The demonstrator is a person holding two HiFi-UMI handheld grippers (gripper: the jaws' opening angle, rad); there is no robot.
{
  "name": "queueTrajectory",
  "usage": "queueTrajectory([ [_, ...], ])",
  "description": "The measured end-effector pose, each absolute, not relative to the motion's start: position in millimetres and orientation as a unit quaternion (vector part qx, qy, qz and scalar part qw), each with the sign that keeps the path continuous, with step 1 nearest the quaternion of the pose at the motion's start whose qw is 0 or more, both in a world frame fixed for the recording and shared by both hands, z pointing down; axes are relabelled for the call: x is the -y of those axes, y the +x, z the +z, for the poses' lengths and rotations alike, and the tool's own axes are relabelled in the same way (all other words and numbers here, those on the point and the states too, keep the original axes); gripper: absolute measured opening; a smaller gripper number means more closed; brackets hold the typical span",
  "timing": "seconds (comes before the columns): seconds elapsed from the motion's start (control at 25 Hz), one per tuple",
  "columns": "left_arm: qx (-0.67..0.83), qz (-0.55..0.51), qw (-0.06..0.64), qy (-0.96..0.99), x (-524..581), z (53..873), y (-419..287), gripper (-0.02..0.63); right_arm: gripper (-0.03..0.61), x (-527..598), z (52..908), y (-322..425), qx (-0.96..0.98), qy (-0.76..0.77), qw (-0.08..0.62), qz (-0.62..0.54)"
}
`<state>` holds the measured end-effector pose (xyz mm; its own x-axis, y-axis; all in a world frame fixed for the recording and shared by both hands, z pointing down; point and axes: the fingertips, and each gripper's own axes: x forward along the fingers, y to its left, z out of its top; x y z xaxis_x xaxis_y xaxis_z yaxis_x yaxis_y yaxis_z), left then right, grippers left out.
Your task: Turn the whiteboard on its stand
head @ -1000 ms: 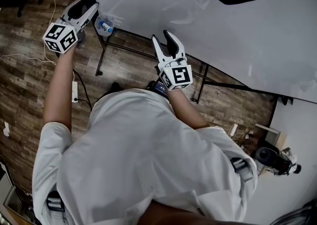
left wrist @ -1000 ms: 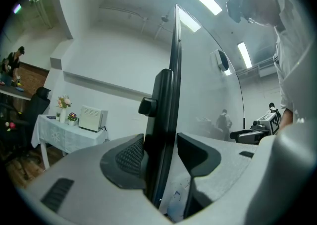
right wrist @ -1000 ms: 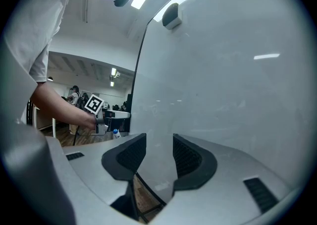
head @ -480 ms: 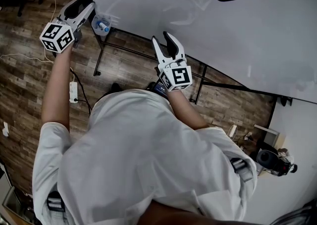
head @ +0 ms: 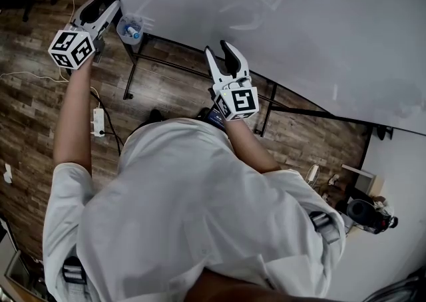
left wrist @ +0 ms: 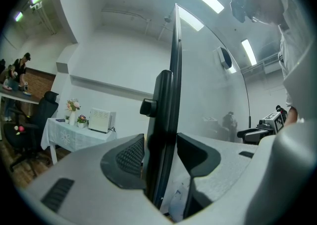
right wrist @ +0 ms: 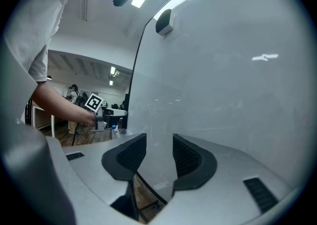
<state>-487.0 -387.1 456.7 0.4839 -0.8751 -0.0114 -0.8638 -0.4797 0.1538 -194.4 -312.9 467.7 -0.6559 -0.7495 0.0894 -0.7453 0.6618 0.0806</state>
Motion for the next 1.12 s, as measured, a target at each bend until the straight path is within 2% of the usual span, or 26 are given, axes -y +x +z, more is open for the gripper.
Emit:
queueTrajectory([
  [0.4,0.528,-0.058,0.059,0.845,381,447,-486,0.215,0.163,299,467,-178,0.906,0.420,0.055,-0.018],
  [0.68,0.530,-0.062,0.014,0.846,340,405,-468,0.215,0.158,292,451,-151,0.893,0.448,0.044,-0.027],
  [0.92,0.514,-0.062,-0.014,0.855,299,391,-409,0.215,0.154,279,434,-114,0.874,0.482,0.038,-0.046],
  [1.04,0.493,-0.052,-0.026,0.868,282,395,-367,0.212,0.131,269,425,-90,0.866,0.495,0.036,-0.057],
  [1.12,0.482,-0.044,-0.024,0.875,269,403,-343,0.143,0.111,258,422,-74,0.862,0.501,0.034,-0.061],
])
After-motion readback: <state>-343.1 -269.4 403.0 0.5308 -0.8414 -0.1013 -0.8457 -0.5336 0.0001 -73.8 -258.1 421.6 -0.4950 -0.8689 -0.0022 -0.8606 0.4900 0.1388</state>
